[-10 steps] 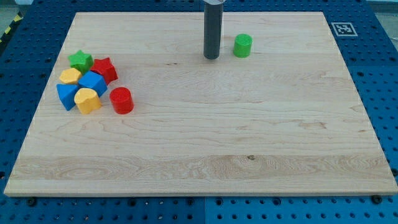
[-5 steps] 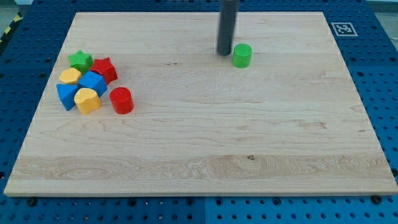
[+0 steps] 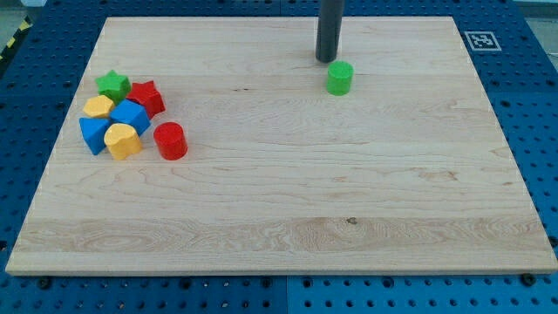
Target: Push green circle closer towards red circle
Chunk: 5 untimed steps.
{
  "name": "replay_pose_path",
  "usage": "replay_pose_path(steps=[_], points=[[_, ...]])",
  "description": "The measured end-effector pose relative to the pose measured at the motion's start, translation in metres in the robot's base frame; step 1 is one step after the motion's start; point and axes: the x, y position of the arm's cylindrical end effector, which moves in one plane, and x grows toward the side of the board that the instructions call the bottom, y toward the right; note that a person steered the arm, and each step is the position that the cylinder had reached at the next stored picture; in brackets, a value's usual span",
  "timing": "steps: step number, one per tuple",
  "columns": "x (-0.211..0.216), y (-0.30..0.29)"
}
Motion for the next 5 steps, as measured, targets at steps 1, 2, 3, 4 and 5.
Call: replay_pose_path(steps=[1,2,3,4,5], points=[[0.029,-0.009],[0.001,-0.001],[0.001,0.032],[0.039,0.033],[0.072,-0.021]])
